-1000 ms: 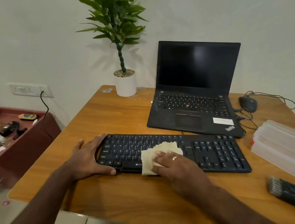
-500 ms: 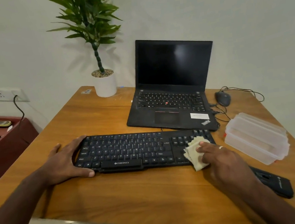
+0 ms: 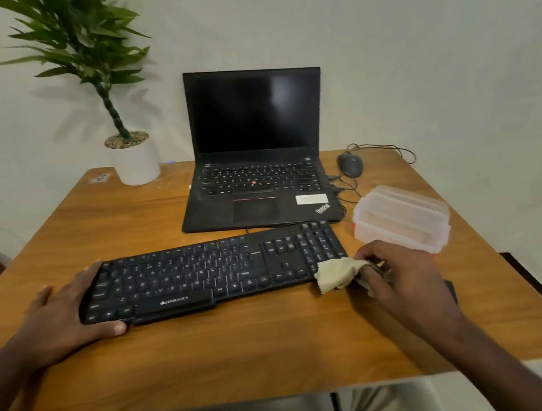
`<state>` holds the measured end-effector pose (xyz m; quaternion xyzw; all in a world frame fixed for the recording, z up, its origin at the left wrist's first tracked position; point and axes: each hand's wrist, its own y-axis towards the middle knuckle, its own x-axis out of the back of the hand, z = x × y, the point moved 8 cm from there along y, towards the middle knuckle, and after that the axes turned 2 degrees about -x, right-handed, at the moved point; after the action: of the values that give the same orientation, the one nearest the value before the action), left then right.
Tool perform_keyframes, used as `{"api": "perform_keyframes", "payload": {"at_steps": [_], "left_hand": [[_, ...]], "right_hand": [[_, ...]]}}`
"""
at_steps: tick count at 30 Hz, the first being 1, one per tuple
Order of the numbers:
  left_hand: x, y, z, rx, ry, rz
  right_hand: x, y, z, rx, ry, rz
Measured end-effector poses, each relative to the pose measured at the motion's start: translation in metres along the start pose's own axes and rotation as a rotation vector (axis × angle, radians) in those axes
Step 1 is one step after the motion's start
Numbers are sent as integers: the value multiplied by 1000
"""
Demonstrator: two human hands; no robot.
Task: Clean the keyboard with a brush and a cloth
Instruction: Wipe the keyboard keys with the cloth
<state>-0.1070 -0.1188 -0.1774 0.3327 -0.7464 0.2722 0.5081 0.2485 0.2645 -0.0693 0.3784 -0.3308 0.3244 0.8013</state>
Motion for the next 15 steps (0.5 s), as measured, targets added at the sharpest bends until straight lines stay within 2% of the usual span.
{"api": "perform_keyframes", "payload": {"at_steps": [4, 5, 7, 9, 11, 13, 15], "left_hand": [[6, -5, -6, -12, -115, -137], [10, -8, -9, -18, -171, -202], [19, -14, -11, -7, -212, -338], [30, -21, -11, 48, -132, -460], [37, -30, -15, 119, -92, -550], [37, -36, -24, 159, -106, -597], [33, -36, -33, 185, -131, -613]], "right_hand": [[13, -13, 20, 136, -90, -73], [9, -20, 25, 172, -105, -26], [-15, -37, 28, 185, -201, 184], [-33, -49, 22, 152, -285, 357], [-32, -47, 17, 67, -249, 434], [-22, -33, 16, -43, -123, 399], [-11, -10, 14, -148, -58, 237]]}}
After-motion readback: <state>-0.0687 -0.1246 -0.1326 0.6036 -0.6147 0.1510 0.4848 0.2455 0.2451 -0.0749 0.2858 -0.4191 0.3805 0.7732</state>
